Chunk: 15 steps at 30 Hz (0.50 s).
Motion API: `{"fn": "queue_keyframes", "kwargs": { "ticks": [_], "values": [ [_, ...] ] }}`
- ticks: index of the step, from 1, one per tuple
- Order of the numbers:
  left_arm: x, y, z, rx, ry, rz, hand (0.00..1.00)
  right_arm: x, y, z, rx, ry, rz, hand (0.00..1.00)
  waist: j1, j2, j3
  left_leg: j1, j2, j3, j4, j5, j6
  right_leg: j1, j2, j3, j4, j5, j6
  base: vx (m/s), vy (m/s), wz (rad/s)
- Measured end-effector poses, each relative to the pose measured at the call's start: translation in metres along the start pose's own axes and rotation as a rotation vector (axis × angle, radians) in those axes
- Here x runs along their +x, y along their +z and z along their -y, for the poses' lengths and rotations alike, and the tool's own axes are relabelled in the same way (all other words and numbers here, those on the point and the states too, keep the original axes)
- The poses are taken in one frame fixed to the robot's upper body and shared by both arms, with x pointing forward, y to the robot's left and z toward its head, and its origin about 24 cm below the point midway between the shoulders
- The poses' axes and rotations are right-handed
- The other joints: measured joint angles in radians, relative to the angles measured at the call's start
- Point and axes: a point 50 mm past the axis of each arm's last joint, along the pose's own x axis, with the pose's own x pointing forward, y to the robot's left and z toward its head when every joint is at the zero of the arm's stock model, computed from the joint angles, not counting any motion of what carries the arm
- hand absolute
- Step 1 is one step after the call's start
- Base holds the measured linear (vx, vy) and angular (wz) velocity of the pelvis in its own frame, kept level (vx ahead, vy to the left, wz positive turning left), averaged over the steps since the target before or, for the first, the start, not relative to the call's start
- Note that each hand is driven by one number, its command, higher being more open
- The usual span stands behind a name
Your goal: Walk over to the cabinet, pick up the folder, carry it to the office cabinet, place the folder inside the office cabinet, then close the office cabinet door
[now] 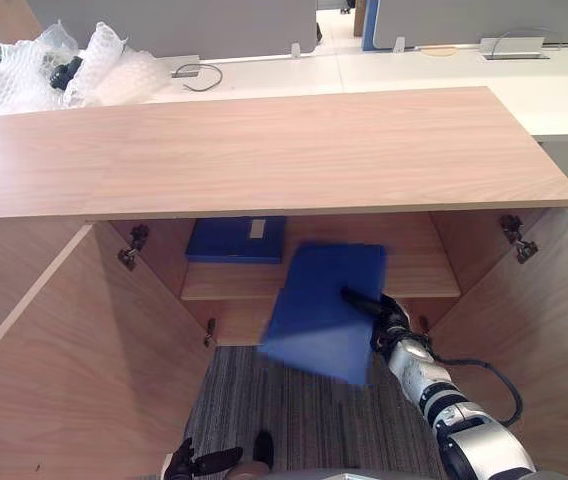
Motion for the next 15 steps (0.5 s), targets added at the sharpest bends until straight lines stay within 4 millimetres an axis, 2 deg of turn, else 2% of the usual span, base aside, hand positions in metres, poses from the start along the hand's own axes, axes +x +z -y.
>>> {"fn": "queue_keyframes", "kwargs": {
  "ticks": [3, 6, 9, 10, 12, 14, 15],
  "values": [
    [-0.001, 0.001, 0.0, -0.021, 0.006, 0.001, 1.0, 0.001, 0.003, -0.006, 0.206, -0.019, 0.013, 0.0, 0.011, 0.001, 0.007, 0.0, -0.005, -0.001, -0.001, 0.0, 0.0, 0.0, -0.005, -0.002, -0.001, -0.002, 0.002, -0.02, 0.013, 0.01],
    [-0.001, 0.002, 0.001, -0.024, 0.008, 0.007, 1.0, 0.003, 0.009, -0.009, 0.323, -0.042, 0.038, 0.0, 0.014, 0.001, 0.016, -0.004, -0.013, -0.005, 0.0, 0.001, 0.001, 0.001, -0.012, -0.007, -0.004, -0.002, 0.006, -0.01, 0.029, 0.07],
    [-0.001, 0.007, 0.002, -0.025, 0.003, 0.026, 1.0, 0.007, 0.027, -0.012, 0.471, -0.076, 0.086, 0.0, 0.017, 0.004, 0.03, -0.018, -0.025, -0.017, 0.003, 0.004, 0.005, 0.001, -0.023, -0.02, -0.018, 0.004, 0.016, 0.03, 0.05, 0.14],
    [-0.001, 0.012, 0.004, -0.036, -0.002, 0.047, 1.0, 0.01, 0.043, -0.014, 0.543, -0.097, 0.135, 0.0, 0.026, 0.008, 0.046, -0.026, -0.034, -0.026, 0.005, 0.006, 0.009, 0.002, -0.029, -0.031, -0.022, 0.006, 0.02, 0.04, 0.04, 0.18],
    [-0.002, 0.017, 0.006, -0.054, -0.005, 0.069, 1.0, 0.011, 0.056, -0.016, 0.576, -0.099, 0.182, 0.0, 0.033, 0.01, 0.057, -0.047, -0.036, -0.033, 0.017, 0.007, 0.01, -0.008, -0.033, -0.039, -0.015, 0.007, 0.021, 0.01, 0.04, 0.25],
    [-0.002, 0.038, 0.015, -0.094, -0.021, 0.142, 1.0, 0.009, 0.09, -0.028, 0.64, -0.051, 0.291, 0.0, 0.039, 0.032, 0.111, -0.149, -0.042, -0.07, 0.144, -0.033, 0.023, -0.078, -0.047, -0.077, 0.083, -0.01, 0.027, -0.07, 0.068, 0.44],
    [-0.003, 0.045, 0.018, -0.104, -0.027, 0.169, 1.0, 0.007, 0.106, -0.034, 0.669, -0.023, 0.343, 0.0, 0.041, 0.045, 0.131, -0.207, -0.045, -0.083, 0.231, -0.069, 0.025, -0.124, -0.059, -0.094, 0.163, -0.039, 0.028, -0.12, 0.087, 0.48]
  ]
}}
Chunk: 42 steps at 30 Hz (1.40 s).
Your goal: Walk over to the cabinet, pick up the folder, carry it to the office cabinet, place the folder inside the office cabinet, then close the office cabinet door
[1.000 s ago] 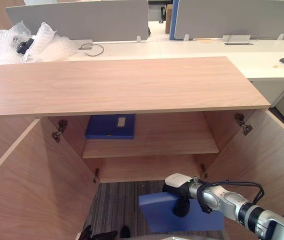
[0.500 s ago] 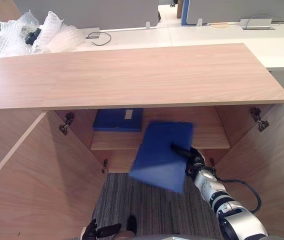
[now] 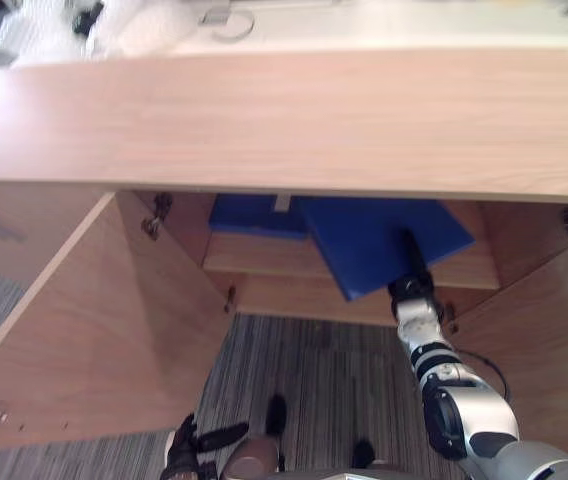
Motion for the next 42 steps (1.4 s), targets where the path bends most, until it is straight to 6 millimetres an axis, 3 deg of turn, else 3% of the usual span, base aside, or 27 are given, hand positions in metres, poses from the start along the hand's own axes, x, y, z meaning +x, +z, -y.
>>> {"fn": "queue_keyframes", "kwargs": {
  "ticks": [3, 6, 11, 15, 21, 24, 31, 36, 42],
  "values": [
    [0.0, 0.005, 0.002, -0.044, 0.03, 0.017, 1.0, -0.001, 0.02, -0.045, 0.081, 0.128, 0.076, 0.0, 0.001, 0.019, 0.032, -0.185, -0.049, -0.016, 0.339, -0.145, 0.019, -0.16, -0.08, -0.03, 0.353, -0.169, 0.011, -0.12, 0.059, 0.42],
    [0.001, 0.006, 0.001, -0.089, 0.051, 0.014, 1.0, -0.008, 0.034, -0.096, 0.131, 0.268, 0.114, 0.0, 0.006, 0.023, 0.053, -0.34, -0.087, -0.012, 0.586, -0.252, 0.032, -0.283, -0.147, -0.043, 0.589, -0.308, 0.016, -0.15, 0.017, 0.24],
    [0.001, 0.004, 0.0, -0.148, 0.069, 0.001, 1.0, -0.019, 0.049, -0.14, 0.188, 0.379, 0.155, 0.0, 0.014, 0.02, 0.072, -0.489, -0.109, 0.01, 0.768, -0.316, 0.035, -0.432, -0.207, -0.016, 0.8, -0.398, 0.026, -0.17, 0.035, 0.08],
    [0.001, 0.0, -0.002, -0.249, 0.113, -0.036, 1.0, -0.026, 0.057, -0.165, 0.233, 0.426, 0.165, 0.0, 0.032, 0.012, 0.081, -0.613, -0.091, 0.042, 0.902, -0.359, 0.035, -0.575, -0.208, 0.045, 0.936, -0.435, 0.034, -0.08, 0.049, -0.24],
    [0.005, 0.011, 0.0, -0.373, 0.137, -0.024, 1.0, -0.028, 0.082, -0.173, 0.305, 0.404, 0.231, 0.0, 0.05, 0.004, 0.105, -0.715, -0.077, 0.051, 1.025, -0.395, 0.029, -0.68, -0.211, 0.072, 1.059, -0.479, 0.032, -0.02, 0.019, -0.08],
    [0.006, 0.019, 0.0, -0.41, 0.149, -0.001, 1.0, -0.029, 0.098, -0.176, 0.421, 0.369, 0.252, 0.0, 0.053, 0.003, 0.111, -0.752, -0.076, 0.049, 1.047, -0.399, 0.022, -0.718, -0.211, 0.076, 1.087, -0.484, 0.028, -0.02, 0.014, 0.0],
    [0.006, 0.022, -0.004, -0.43, 0.179, 0.009, 1.0, -0.033, 0.152, -0.178, 0.689, 0.304, 0.342, 0.0, 0.06, 0.006, 0.114, -0.812, -0.08, 0.051, 1.06, -0.394, 0.024, -0.783, -0.219, 0.081, 1.118, -0.493, 0.022, 0.01, -0.007, 0.02],
    [0.005, 0.029, -0.004, -0.445, 0.176, 0.035, 1.0, -0.046, 0.191, -0.195, 0.773, 0.33, 0.378, 0.0, 0.06, 0.035, 0.131, -0.863, -0.084, 0.063, 1.06, -0.381, 0.025, -0.852, -0.23, 0.094, 1.141, -0.494, 0.021, 0.02, -0.018, 0.01],
    [0.003, 0.039, 0.001, -0.462, 0.156, 0.078, 1.0, -0.055, 0.214, -0.206, 0.738, 0.374, 0.396, 0.0, 0.054, 0.054, 0.159, -0.894, -0.086, 0.062, 1.045, -0.365, 0.011, -0.895, -0.234, 0.095, 1.15, -0.495, 0.019, 0.01, -0.058, 0.04]
  ]
}}
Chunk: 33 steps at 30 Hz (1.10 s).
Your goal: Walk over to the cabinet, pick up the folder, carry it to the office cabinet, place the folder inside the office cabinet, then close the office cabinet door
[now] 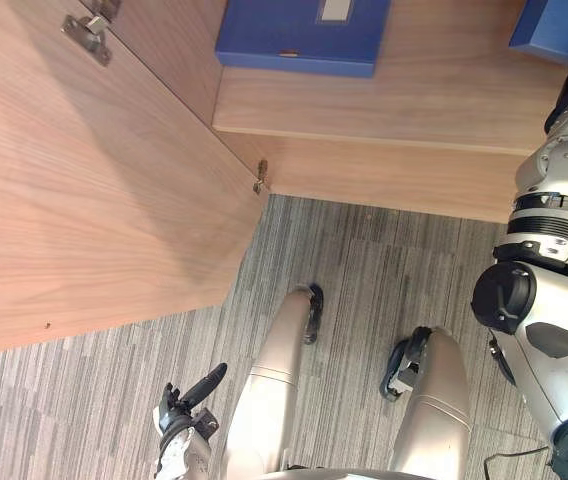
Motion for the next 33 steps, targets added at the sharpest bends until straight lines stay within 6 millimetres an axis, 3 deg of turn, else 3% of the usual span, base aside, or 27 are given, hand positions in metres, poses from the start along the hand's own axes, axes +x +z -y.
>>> {"fn": "queue_keyframes", "kwargs": {
  "ticks": [6, 7, 15, 23, 30, 33],
  "values": [
    [-0.004, 0.016, 0.014, 0.012, -0.061, 0.074, 1.0, 0.001, -0.002, -0.03, -0.153, 0.091, -0.014, 0.0, -0.003, 0.002, 0.029, -0.034, 0.009, 0.004, -0.016, 0.013, -0.005, -0.053, 0.003, 0.005, 0.009, 0.001, -0.001, 0.01, -0.082, -0.01],
    [-0.005, 0.017, 0.016, 0.017, -0.074, 0.084, 1.0, 0.001, -0.004, -0.032, -0.182, 0.102, -0.011, 1.0, -0.003, 0.001, 0.031, -0.037, 0.01, 0.006, -0.018, 0.014, -0.005, -0.06, 0.003, 0.006, 0.009, 0.001, -0.002, 0.01, -0.066, -0.05],
    [-0.016, 0.038, 0.038, -0.004, -0.181, 0.178, 1.0, -0.009, -0.025, -0.049, -0.261, 0.18, -0.055, 1.0, -0.009, 0.001, 0.06, -0.068, 0.053, 0.018, -0.011, 0.013, -0.005, -0.103, 0.038, 0.012, 0.008, 0.008, -0.011, 0.0, -0.056, -0.11],
    [-0.022, 0.04, 0.038, -0.015, -0.205, 0.195, 1.0, -0.021, -0.05, -0.051, -0.47, 0.298, -0.1, 1.0, -0.026, 0.001, 0.061, -0.061, 0.089, 0.024, -0.004, 0.013, -0.006, -0.104, 0.067, 0.013, 0.011, 0.012, -0.019, -0.03, -0.043, -0.1],
    [-0.027, 0.042, 0.036, -0.046, -0.226, 0.207, 1.0, -0.031, -0.076, -0.044, -0.587, 0.382, -0.21, 1.0, -0.037, 0.001, 0.061, -0.045, 0.121, 0.027, -0.024, 0.018, -0.018, -0.104, 0.098, 0.014, -0.015, 0.037, -0.027, -0.05, -0.034, -0.15],
    [-0.03, 0.042, 0.038, -0.046, -0.249, 0.211, 1.0, -0.029, -0.089, -0.029, -0.731, 0.369, -0.263, 1.0, -0.051, -0.001, 0.063, -0.034, 0.132, 0.029, -0.047, 0.024, -0.018, -0.097, 0.108, 0.009, -0.043, 0.055, -0.028, -0.02, -0.01, -0.1]
  ]
}}
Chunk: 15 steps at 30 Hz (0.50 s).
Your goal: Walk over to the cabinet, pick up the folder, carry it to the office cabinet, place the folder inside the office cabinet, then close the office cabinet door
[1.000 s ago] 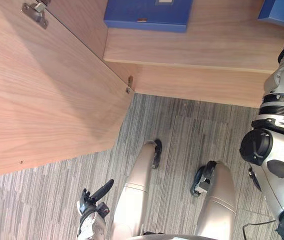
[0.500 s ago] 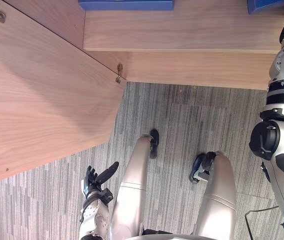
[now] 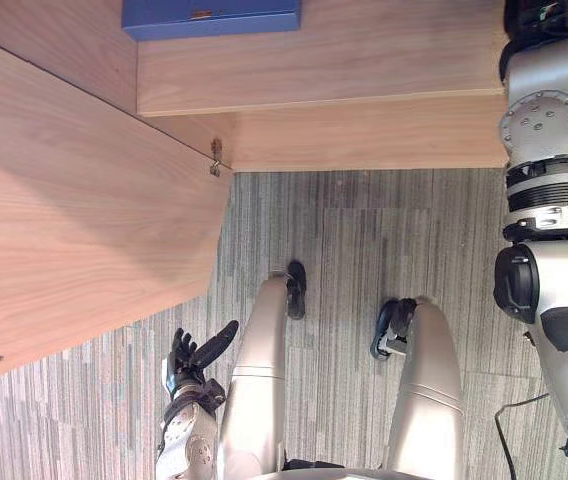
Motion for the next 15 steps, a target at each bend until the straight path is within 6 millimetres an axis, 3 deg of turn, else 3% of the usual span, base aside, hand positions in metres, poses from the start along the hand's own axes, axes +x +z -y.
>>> {"fn": "queue_keyframes", "kwargs": {
  "ticks": [4, 8, 15],
  "values": [
    [-0.002, 0.007, 0.005, -0.004, -0.043, 0.032, 1.0, 0.003, -0.013, 0.005, -0.264, 0.028, -0.052, 1.0, -0.008, -0.002, 0.001, 0.012, 0.017, 0.008, -0.014, 0.001, 0.001, 0.005, 0.005, -0.011, -0.022, 0.019, -0.002, 0.0, 0.004, -0.16],
    [-0.005, 0.016, 0.009, -0.002, -0.092, 0.068, 1.0, 0.007, -0.019, 0.017, -0.662, 0.101, -0.109, 1.0, -0.019, -0.006, 0.001, 0.053, 0.025, 0.013, -0.031, 0.002, 0.0, 0.04, 0.006, -0.018, -0.041, 0.026, -0.008, -0.02, -0.004, -0.07],
    [-0.013, 0.024, 0.007, 0.044, -0.138, 0.113, 1.0, 0.01, -0.012, 0.028, -1.01, 0.193, -0.128, 1.0, -0.023, -0.015, -0.001, 0.073, 0.039, 0.024, -0.054, 0.009, 0.001, 0.057, 0.019, -0.018, -0.077, 0.045, -0.008, -0.02, 0.007, -0.08]
  ]
}}
